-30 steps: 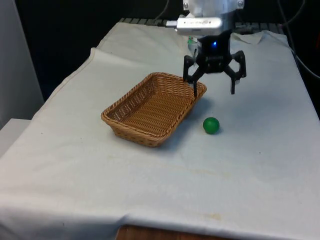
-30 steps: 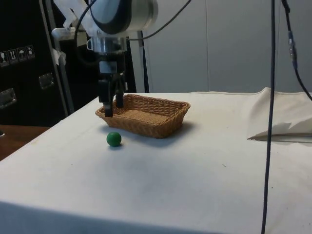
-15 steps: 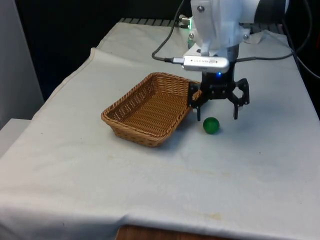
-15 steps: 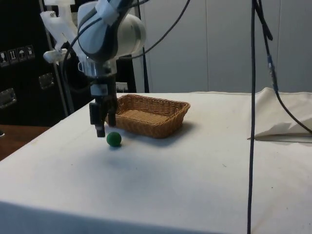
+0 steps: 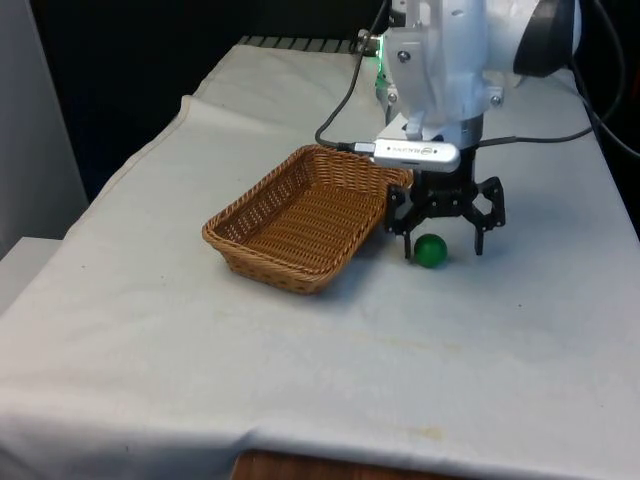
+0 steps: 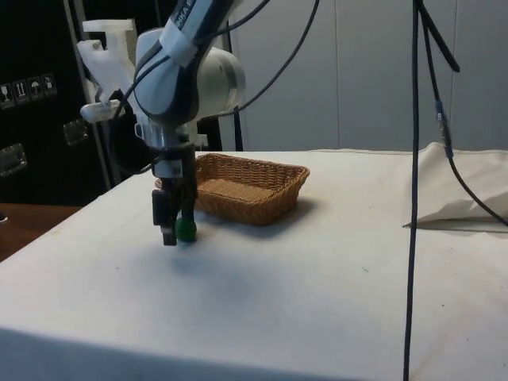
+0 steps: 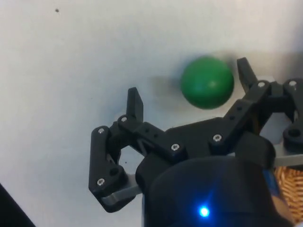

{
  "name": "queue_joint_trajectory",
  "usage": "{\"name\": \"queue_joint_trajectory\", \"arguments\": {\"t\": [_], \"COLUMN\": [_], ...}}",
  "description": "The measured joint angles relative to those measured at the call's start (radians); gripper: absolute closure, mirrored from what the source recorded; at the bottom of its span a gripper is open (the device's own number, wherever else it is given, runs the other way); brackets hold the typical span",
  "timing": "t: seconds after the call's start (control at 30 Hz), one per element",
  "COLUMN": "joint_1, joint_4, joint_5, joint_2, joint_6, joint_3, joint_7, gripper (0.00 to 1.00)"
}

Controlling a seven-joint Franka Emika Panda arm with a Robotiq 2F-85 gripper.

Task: Pick up the ball and place it into the basket.

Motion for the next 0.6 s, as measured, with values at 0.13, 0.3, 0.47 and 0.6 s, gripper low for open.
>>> {"name": "queue_joint_trajectory", "arguments": {"t": [0.13,0.3,0.47,0.6], "joint_1": [0.001,0.004,0.005,0.005], "joint_4": [0.000,0.000,0.000,0.000], "joint_5": [0.000,0.000,0.000,0.000], "joint_2": [0.005,0.005,0.005,0.005], "joint_6": [0.019,0.019,0.019,0.019], "joint_3": [0.008,0.008,0.008,0.008], "joint_7": [0.001,0.003,0.004,0.004], "gripper": [0.03,0.48,1.00,1.00]}}
